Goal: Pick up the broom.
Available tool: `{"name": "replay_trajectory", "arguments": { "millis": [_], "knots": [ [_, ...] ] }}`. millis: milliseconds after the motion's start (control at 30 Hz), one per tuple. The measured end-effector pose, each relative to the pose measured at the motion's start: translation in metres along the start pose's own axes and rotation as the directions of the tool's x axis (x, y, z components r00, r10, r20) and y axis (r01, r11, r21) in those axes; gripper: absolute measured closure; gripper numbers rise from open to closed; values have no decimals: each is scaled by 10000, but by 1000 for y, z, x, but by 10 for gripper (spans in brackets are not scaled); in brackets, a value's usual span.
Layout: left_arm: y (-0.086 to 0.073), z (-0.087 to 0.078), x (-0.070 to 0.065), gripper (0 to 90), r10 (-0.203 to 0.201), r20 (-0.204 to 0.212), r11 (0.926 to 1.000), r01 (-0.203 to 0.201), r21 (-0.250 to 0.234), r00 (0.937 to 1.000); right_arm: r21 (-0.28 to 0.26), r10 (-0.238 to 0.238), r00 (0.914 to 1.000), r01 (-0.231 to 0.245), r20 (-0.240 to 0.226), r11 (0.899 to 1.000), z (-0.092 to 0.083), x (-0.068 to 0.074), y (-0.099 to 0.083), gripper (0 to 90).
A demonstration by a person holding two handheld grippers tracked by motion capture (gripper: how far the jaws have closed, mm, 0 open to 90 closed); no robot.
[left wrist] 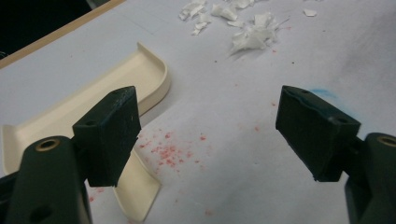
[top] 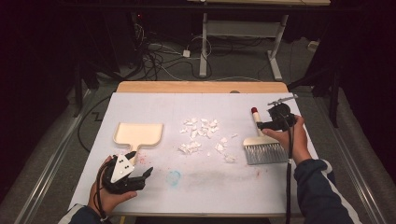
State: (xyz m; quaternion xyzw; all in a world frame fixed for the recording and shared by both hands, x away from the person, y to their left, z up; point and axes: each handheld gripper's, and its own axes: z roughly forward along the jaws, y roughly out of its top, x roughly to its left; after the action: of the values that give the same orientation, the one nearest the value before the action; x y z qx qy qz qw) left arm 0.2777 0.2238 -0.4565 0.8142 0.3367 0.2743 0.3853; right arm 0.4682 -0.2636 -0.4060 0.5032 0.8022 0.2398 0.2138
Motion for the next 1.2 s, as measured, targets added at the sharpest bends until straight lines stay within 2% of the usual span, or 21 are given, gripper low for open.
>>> {"name": "replay_trajectory", "arguments": {
  "millis": [133, 200, 300, 333, 433, 467, 533, 600, 700, 833, 967, 1100, 1200],
  "knots": [
    [1, 2, -1, 215, 137, -40, 9999, -137, 47, 9999, 1102, 224, 9993, -255, 295, 9936, 26, -1, 11, 346],
    [1, 3, 0, 215, 311, -125, 9995, -311, 27, 9994, 1567, 228, 9973, -335, 692, 9871, 38, -3, 12, 392],
    [1, 2, 0, 215, 347, -164, 9994, -346, 36, 9993, 2031, 866, 9954, -933, 418, 9747, 56, -8, 8, 412],
    [0, 2, -1, 215, 218, -112, 9997, -217, 88, 9997, 2131, 1034, 9940, -1085, 349, 9710, 60, -8, 7, 413],
    [0, 2, -1, 215, 392, -137, 9992, -392, 50, 9991, 2006, 1102, 9935, -1140, 296, 9730, 60, -9, 7, 447],
    [0, 2, -1, 215, 433, -153, 9990, -432, 58, 9989, 2044, 914, 9958, -916, 105, 9746, 59, -7, 9, 559],
    [0, 2, -1, 215, 491, -154, 9988, -490, 82, 9987, 2083, 860, 9962, -864, 114, 9742, 59, -4, 10, 622],
    [0, 2, -2, 215, 510, -177, 9987, -508, 84, 9985, 2068, 886, 9960, -897, 148, 9743, 59, -2, 11, 627],
    [0, 1, -2, 215, 600, -172, 9981, -598, 112, 9981, 1973, 1258, 9919, -1266, 165, 9721, 59, -3, 9, 637],
    [-1, 1, -4, 215, 716, -175, 9972, -711, 227, 9973, 1851, 1444, 9894, -1453, 186, 9719, 59, -4, 8, 661],
    [-2, -2, -3, 215, 689, -181, 9975, -686, 172, 9975, 1820, 1565, 9874, -1580, 225, 9705, 59, -4, 8, 673],
    [-3, -2, -3, 215, 606, -181, 9981, -604, 136, 9980, 1784, 1461, 9888, -1493, 309, 9726, 60, -3, 8, 692],
    [-3, -1, -4, 215, 626, -158, 9979, -623, 205, 9979, 1602, 1530, 9880, -1541, 195, 9750, 60, -5, 7, 709]
  ]
}}
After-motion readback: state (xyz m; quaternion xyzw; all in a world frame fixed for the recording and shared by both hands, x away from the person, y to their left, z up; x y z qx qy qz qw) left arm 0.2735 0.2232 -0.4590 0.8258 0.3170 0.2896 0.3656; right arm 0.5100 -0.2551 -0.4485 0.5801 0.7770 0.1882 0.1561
